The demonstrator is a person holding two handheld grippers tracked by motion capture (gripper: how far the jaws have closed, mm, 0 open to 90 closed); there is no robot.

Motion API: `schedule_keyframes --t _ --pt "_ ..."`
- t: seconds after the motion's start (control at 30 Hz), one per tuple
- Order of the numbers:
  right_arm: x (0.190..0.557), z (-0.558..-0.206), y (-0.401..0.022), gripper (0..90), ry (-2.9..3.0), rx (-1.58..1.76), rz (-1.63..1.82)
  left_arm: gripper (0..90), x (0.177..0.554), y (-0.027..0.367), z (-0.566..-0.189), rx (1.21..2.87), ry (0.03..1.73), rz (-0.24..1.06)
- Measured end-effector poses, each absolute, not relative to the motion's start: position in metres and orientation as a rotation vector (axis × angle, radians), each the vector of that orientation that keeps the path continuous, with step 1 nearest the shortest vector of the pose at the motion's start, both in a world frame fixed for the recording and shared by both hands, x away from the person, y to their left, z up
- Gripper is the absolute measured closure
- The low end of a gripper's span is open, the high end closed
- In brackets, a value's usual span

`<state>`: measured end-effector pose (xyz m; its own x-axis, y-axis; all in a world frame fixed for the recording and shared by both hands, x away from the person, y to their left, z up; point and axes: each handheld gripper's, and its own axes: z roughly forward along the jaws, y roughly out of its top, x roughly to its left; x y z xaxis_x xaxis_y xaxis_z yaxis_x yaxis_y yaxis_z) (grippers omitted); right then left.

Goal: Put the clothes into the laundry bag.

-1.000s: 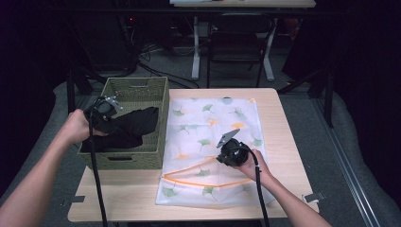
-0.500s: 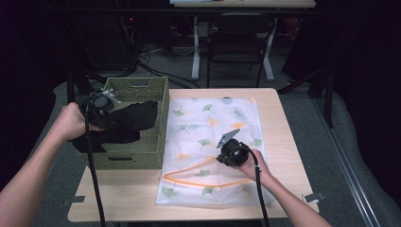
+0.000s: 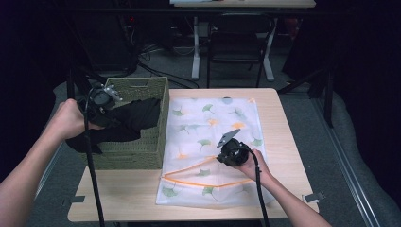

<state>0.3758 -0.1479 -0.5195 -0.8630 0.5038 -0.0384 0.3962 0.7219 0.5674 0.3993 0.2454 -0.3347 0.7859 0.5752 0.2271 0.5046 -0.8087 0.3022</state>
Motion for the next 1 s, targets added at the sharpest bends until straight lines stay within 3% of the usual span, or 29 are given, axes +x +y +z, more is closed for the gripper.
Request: schedule_keyframes --t 0.4,1.0 --pt "0.376 -0.519 -0.148 88.1 2.727 0.725 0.840 64.7 0.382 0.223 -0.323 2.756 0.814 0.398" --pt "0.376 -0.519 -0.148 88.0 2.718 0.731 0.849 64.6 0.352 0.182 -0.334 2.801 0.630 0.263"
